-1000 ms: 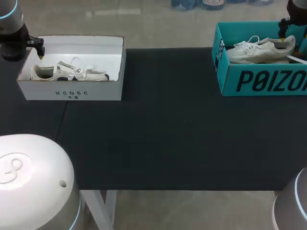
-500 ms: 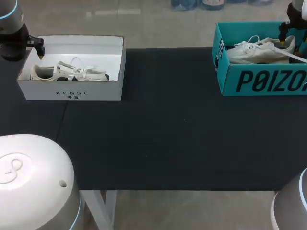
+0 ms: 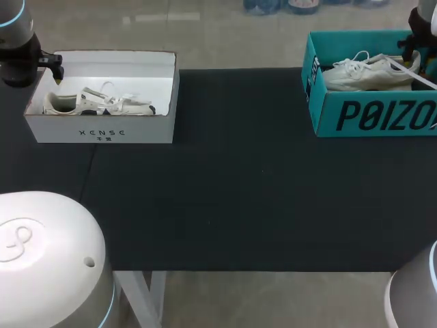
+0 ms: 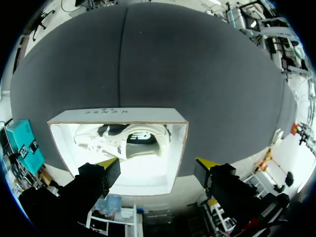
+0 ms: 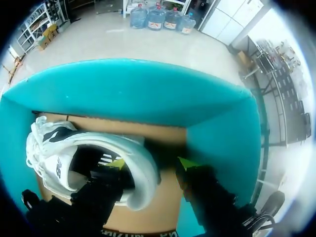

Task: Take the shoe out of the shoebox, open the shoe tongue, remove and reinsert the insole, then place the shoe into the shoebox

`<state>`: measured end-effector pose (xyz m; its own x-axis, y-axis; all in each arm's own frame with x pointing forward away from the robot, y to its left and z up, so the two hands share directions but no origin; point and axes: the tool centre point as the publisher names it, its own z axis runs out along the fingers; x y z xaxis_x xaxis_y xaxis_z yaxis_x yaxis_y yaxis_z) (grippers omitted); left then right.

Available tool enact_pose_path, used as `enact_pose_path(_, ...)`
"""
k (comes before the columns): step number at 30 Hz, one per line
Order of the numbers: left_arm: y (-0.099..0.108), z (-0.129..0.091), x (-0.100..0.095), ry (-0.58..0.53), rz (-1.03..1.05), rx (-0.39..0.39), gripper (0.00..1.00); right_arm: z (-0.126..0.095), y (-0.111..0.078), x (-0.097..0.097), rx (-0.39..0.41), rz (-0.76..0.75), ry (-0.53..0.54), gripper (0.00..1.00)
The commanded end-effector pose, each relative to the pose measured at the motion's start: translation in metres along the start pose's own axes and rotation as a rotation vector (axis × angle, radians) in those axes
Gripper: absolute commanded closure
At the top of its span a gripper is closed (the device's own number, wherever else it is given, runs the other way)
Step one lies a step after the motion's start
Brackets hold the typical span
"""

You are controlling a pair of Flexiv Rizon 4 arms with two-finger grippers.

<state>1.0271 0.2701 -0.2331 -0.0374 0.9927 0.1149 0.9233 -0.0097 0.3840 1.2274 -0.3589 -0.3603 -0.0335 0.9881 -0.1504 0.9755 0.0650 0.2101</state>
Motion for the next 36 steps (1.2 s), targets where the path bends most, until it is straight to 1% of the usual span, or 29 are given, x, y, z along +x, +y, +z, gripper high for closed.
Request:
enact_pose_path(1,0.0,0.0,0.0,0.0,0.0,-0.001,0.0,0.009,0.014,-0.002,0.149,-0.005,-0.003,1.0)
enact_pose_path(5,0.0,0.0,0.0,0.0,0.0,-0.001,0.0,0.009,0.011,-0.001,0.152,-0.014,-0.015,1.0)
enact_pose_path(8,0.0,0.0,0.0,0.0,0.0,-0.001,0.0,0.005,0.008,-0.003,0.15,-0.012,-0.02,1.0)
enact_pose_path(16,0.0,0.0,0.0,0.0,0.0,-0.001,0.0,-0.014,0.002,-0.006,0.123,0.001,-0.041,1.0)
enact_pose_path(18,0.0,0.0,0.0,0.0,0.0,-0.001,0.0,-0.023,0.0,-0.006,0.109,0.006,-0.044,1.0)
enact_pose_path(25,0.0,0.0,0.0,0.0,0.0,-0.001,0.0,-0.069,-0.004,-0.004,0.038,0.006,-0.066,1.0)
enact_pose_path(28,0.0,0.0,0.0,0.0,0.0,-0.001,0.0,-0.085,-0.007,-0.005,0.01,0.009,-0.068,1.0)
enact_pose_path(30,0.0,0.0,0.0,0.0,0.0,-0.001,0.0,-0.101,-0.012,-0.006,-0.02,0.01,-0.067,1.0)
enact_pose_path(32,0.0,0.0,0.0,0.0,0.0,-0.001,0.0,-0.119,-0.021,-0.006,-0.048,0.006,-0.073,1.0)
enact_pose_path(36,0.0,0.0,0.0,0.0,0.0,-0.001,0.0,-0.154,-0.047,-0.007,-0.11,0.005,-0.075,1.0)
